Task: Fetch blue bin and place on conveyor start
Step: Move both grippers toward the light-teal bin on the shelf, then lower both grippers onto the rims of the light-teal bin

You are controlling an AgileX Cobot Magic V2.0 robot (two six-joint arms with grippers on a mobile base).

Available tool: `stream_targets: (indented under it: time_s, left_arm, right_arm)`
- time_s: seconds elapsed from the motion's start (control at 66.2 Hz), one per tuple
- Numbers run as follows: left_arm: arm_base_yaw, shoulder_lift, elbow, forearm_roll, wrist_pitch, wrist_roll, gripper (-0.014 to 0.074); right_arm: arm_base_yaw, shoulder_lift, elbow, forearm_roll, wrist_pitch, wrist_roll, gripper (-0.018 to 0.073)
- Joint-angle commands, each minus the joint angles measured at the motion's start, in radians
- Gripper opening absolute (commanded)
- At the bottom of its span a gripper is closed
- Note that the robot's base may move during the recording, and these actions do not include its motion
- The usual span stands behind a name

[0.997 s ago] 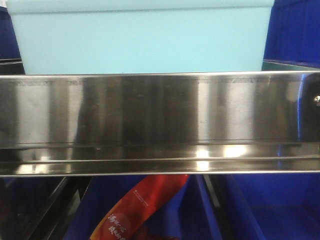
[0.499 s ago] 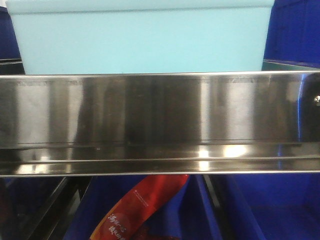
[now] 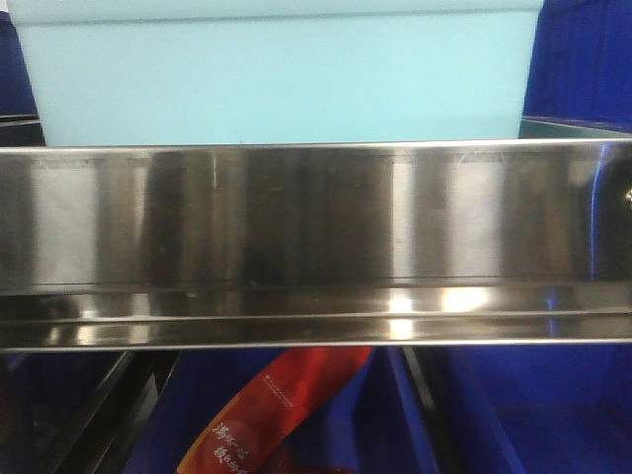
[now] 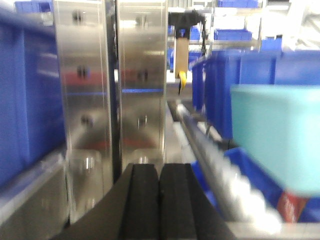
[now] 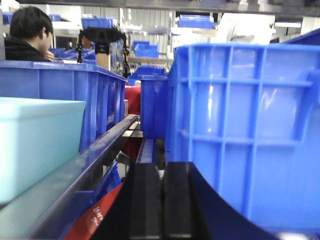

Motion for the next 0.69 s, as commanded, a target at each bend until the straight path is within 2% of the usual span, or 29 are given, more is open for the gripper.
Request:
stream_targets:
  time_s: [0.0, 0.106, 0.242, 0.453, 0.574, 0.68]
  left_arm:
    - [-0.006, -0.002, -0.088, -0.003, 0.053, 0.002, -0.0111]
    - [-0.006, -0.001, -0.188, -0.001, 0.194, 0.002, -0.0111]
    - [-0.006, 0.068, -0.305, -0.003, 0.305, 0.002, -0.0111]
    - [-0.006, 0.281, -0.544, -0.003, 0.51, 0.011, -0.0111]
    - [-0.006, 0.415, -0.66, -0.009, 0.583, 0.011, -0.0111]
    - [-0.006, 0.483, -0.712, -0.009, 0.587, 0.011, -0.0111]
  right_arm:
    - [-0.001, -0.002, -0.085, 0.002, 0.066, 0.003, -0.0167]
    - [-0.001, 0.0, -0.187, 0.002, 0.17, 0.003, -0.0167]
    - [-0.001, 0.068, -0.301, 0.002, 0.264, 0.003, -0.0167]
    - [-0.001, 0.266, -0.494, 0.002, 0.479, 0.003, -0.0167]
    - [-0.001, 0.381, -0.614, 0.002, 0.594, 0.003, -0.0167]
    - [-0.001, 0.449, -0.692, 0.002, 0.646, 0.003, -0.0167]
